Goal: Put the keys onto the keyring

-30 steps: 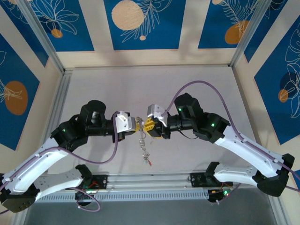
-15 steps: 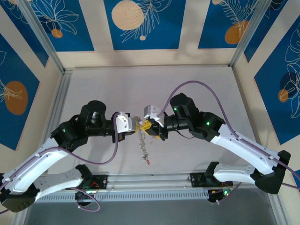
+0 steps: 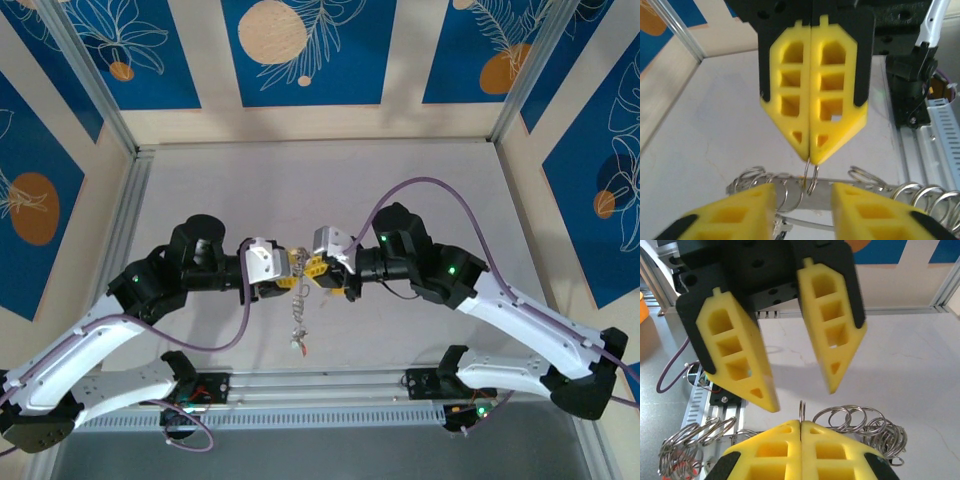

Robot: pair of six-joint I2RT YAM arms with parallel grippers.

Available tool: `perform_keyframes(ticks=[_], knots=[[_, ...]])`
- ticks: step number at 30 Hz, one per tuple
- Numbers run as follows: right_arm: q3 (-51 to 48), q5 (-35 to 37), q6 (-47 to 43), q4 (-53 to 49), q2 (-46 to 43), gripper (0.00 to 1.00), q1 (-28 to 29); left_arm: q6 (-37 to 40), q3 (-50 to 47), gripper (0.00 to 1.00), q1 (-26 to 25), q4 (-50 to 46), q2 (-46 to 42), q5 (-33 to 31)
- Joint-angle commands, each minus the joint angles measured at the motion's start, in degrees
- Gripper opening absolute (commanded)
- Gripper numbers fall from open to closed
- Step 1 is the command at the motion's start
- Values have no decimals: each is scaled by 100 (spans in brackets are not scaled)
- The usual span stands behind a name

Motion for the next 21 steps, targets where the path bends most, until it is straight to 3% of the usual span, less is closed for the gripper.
perform_keyframes(ticks=[1, 21], knots=[[-37, -274, -66, 434, -226, 0, -12, -115, 57, 40, -43, 150, -150, 65], [-88, -719, -190, 720, -250, 0, 72, -333, 294, 30, -41, 100, 41, 1010]])
